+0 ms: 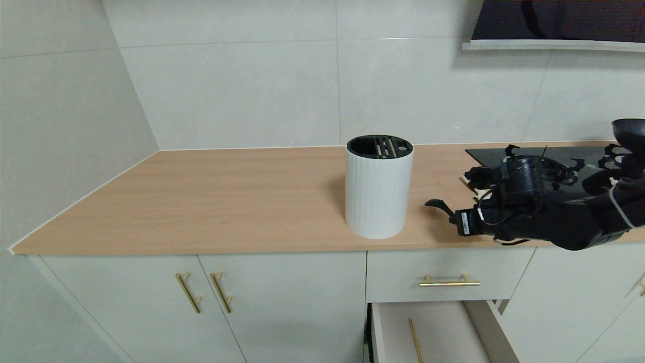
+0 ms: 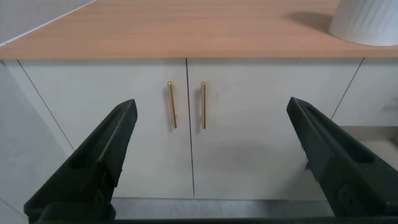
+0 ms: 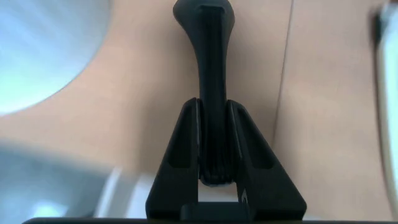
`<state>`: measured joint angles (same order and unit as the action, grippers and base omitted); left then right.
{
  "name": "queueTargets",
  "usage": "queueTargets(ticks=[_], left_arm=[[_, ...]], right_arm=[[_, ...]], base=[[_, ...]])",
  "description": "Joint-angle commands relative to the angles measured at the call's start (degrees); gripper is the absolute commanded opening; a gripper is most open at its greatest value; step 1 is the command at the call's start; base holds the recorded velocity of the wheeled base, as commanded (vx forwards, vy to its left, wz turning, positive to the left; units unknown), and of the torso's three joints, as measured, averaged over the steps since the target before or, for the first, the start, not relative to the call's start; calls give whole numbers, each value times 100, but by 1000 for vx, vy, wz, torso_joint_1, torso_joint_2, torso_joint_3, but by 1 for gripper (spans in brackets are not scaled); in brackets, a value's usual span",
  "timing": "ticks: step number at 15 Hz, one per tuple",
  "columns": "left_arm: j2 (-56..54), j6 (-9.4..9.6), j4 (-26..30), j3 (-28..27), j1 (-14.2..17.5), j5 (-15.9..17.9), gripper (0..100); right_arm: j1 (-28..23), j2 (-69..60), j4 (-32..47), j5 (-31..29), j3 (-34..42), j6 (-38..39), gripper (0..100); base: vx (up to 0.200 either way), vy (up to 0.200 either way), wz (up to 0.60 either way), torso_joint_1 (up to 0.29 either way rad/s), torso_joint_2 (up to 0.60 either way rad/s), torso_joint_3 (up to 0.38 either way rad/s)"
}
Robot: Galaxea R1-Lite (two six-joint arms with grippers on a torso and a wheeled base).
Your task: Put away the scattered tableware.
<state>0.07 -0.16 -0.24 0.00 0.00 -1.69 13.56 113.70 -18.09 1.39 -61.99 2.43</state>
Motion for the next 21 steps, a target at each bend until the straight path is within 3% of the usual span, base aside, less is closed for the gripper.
queueTargets(ticks=[1,3,7,10,21], left_arm=[[1,-2,-2,0,0,2,100],[1,-2,-2,0,0,2,100],[1,-2,-2,0,0,-6,100],[1,-2,-2,0,0,-6,100],[1,-2,-2,0,0,-6,100]], right_arm=[[253,-1421,1229,-148,152,399,0],[270,-2300,1897,-271,407,469,0],[393,-3284,2398,-324,1128,601,0],[393,-3425,2345,-332,1655,610,0],[437,-3469,2231,-411,1857,557,0]], base=[[0,0,0,0,0,0],[0,0,0,0,0,0],[0,0,0,0,0,0],[0,0,0,0,0,0],[0,0,0,0,0,0]])
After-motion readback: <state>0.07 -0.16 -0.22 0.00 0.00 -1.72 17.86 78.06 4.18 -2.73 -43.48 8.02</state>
